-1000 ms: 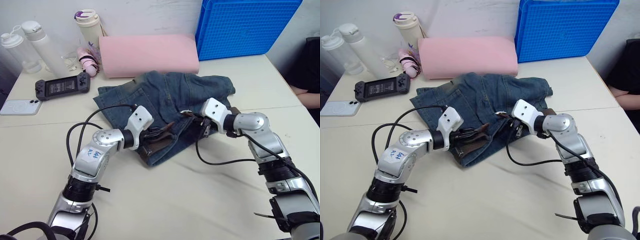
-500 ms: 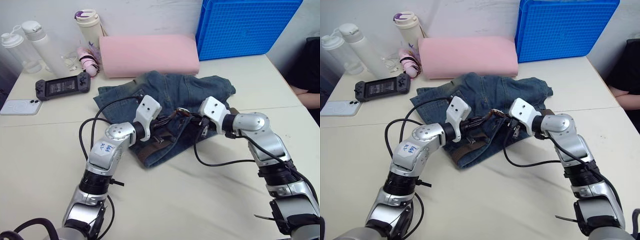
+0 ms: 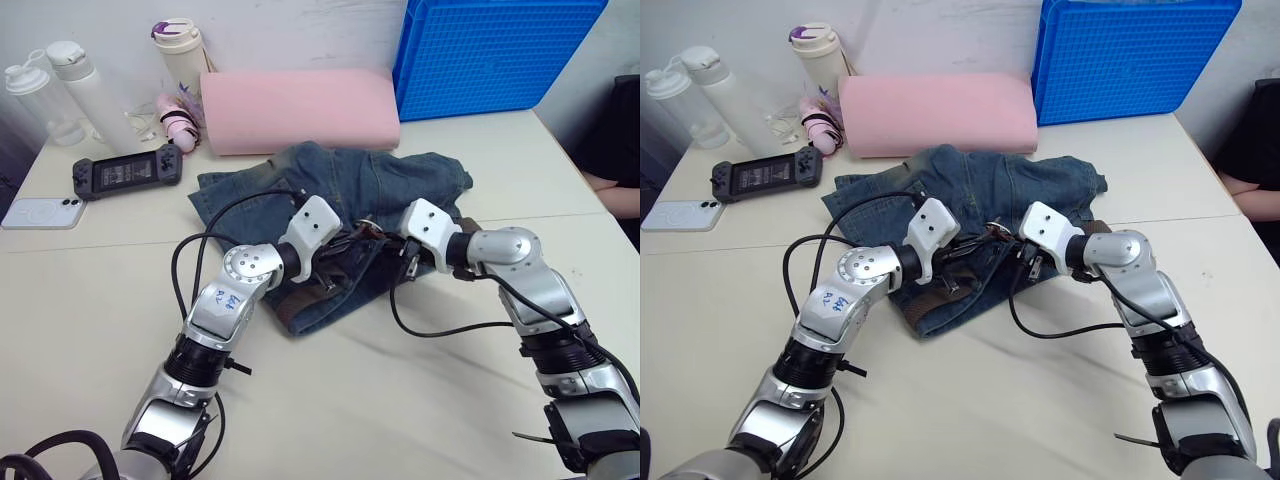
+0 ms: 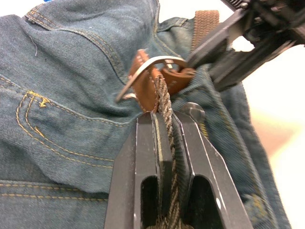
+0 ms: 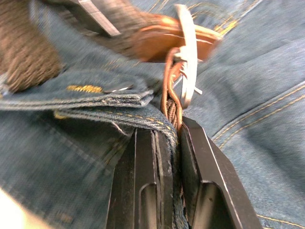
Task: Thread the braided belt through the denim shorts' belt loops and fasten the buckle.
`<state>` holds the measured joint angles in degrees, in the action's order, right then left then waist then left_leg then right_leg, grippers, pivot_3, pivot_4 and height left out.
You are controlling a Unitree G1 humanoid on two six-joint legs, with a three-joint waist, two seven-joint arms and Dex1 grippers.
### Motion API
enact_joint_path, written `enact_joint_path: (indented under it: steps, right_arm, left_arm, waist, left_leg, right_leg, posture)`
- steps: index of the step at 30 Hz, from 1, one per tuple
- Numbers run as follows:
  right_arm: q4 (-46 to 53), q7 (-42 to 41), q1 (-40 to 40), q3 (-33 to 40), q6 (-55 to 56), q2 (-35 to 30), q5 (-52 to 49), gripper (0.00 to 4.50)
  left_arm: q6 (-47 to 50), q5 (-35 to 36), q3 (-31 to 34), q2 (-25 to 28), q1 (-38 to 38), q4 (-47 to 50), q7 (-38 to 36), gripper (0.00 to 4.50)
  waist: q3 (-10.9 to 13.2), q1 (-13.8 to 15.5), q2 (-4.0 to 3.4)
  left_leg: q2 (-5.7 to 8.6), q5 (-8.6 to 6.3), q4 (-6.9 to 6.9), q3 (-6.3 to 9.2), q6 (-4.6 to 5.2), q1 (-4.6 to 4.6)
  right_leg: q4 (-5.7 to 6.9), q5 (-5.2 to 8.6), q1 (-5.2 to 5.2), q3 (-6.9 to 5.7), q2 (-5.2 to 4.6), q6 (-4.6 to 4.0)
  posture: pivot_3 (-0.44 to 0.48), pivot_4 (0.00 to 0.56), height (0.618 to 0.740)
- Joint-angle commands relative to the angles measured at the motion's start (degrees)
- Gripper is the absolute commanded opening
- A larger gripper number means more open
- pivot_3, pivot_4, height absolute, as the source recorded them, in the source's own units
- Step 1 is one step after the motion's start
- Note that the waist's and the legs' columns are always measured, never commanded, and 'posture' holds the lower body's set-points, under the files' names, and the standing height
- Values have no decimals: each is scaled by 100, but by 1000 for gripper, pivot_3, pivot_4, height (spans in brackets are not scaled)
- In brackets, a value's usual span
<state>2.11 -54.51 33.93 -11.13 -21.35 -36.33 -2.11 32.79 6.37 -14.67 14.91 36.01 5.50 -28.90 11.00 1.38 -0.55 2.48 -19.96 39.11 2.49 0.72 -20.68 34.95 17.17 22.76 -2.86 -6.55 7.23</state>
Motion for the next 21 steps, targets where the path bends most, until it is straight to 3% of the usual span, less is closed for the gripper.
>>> enact_joint_path:
  steps: [1,6,8,10,16,21]
  right_arm:
    - [409,-243,-196,-296,67,-38,-3,67]
    - [315,-110,-320,-398,482,-113,339,67]
    - [237,-25,-270,-320,629,-115,391,999]
    - [220,-47,-231,-220,648,-143,355,1646]
    - [301,-371,-114,255,809,-821,258,4262]
    - [384,-738,-48,753,985,-1467,-61,4399]
  left_arm:
    - [-530,6,87,-143,224,-25,-55,0]
    - [-992,-128,-49,-117,218,-459,-285,0]
    - [-1158,-95,-108,-222,226,-694,-406,0]
    - [-1443,-233,-247,-228,280,-966,-530,0]
    - [-1921,-321,-223,-387,541,-1422,-643,0]
    - [-2076,-413,-224,-389,479,-1410,-679,0]
  waist:
    - [0,-4,0]
    - [0,-5,0]
    - [0,0,0]
    - [0,14,0]
    - [0,23,0]
    - [0,18,1]
  left_leg:
    - [0,0,-2,-1,0,0]
    - [-1,0,-1,-1,0,0]
    - [0,0,0,-2,0,0]
    - [1,0,1,-1,0,0]
    - [7,0,3,1,2,-5]
    - [6,0,3,2,4,-10]
  right_leg:
    - [1,0,0,1,-1,0]
    - [0,0,1,0,0,0]
    - [1,0,1,0,0,0]
    - [1,0,0,-1,-2,0]
    - [-2,0,0,-3,-6,0]
    - [-6,0,1,-6,-6,1]
  posture:
    - [0,150,740]
    - [0,150,740]
    - [0,150,740]
    - [0,150,740]
    - [0,150,740]
    - [0,150,740]
